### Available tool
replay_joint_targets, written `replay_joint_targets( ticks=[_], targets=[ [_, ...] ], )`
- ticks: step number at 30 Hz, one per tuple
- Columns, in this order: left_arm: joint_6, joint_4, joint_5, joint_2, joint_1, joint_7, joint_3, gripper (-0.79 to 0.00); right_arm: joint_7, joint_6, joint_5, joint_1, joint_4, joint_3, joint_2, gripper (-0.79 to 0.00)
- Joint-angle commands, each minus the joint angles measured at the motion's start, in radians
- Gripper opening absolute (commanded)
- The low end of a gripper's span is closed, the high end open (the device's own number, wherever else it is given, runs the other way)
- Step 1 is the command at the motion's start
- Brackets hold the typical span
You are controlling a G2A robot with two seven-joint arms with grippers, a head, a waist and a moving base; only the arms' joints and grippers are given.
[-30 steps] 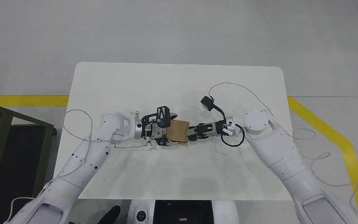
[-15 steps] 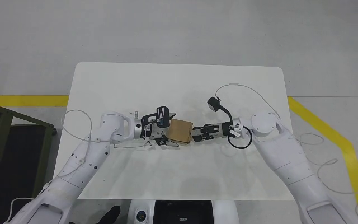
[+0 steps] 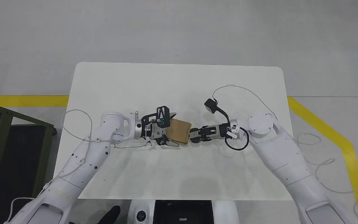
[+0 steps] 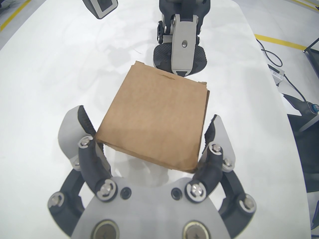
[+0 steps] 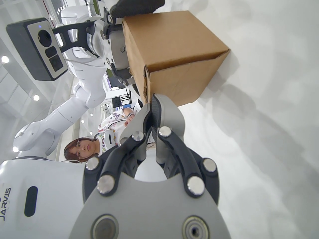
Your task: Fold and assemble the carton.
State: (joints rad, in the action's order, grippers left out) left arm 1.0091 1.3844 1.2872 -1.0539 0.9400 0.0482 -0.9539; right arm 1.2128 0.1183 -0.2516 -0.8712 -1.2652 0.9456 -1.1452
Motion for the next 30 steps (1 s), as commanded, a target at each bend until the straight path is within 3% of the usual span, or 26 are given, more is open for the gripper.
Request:
replay_joint_targets(
  ticks=[1, 17, 24, 28, 29, 30],
  targets=[
    [0.000, 0.000, 0.000, 0.000, 0.000, 0.001, 0.000, 0.000, 0.000, 0.002, -0.002, 0.005, 0.007, -0.005, -0.002, -0.785],
    [0.002, -0.004, -0.006, -0.003, -0.003, 0.002, 0.006, 0.000, -0.001, 0.016, -0.016, 0.022, 0.033, -0.032, -0.013, -0.785],
    [0.003, 0.014, -0.072, 0.013, 0.012, -0.010, -0.039, 0.000, -0.001, 0.023, -0.006, -0.001, 0.004, 0.024, 0.006, -0.779],
    [0.003, 0.053, -0.161, 0.039, 0.027, -0.011, -0.060, 0.000, -0.012, 0.052, 0.000, -0.031, -0.026, 0.076, 0.022, -0.693],
    [0.003, 0.066, -0.190, 0.047, 0.029, -0.011, -0.067, 0.000, -0.019, 0.067, 0.001, -0.038, -0.033, 0.089, 0.026, -0.637],
    [0.003, 0.077, -0.216, 0.055, 0.032, -0.007, -0.074, 0.000, -0.027, 0.080, 0.007, -0.045, -0.042, 0.100, 0.029, -0.533]
  ],
)
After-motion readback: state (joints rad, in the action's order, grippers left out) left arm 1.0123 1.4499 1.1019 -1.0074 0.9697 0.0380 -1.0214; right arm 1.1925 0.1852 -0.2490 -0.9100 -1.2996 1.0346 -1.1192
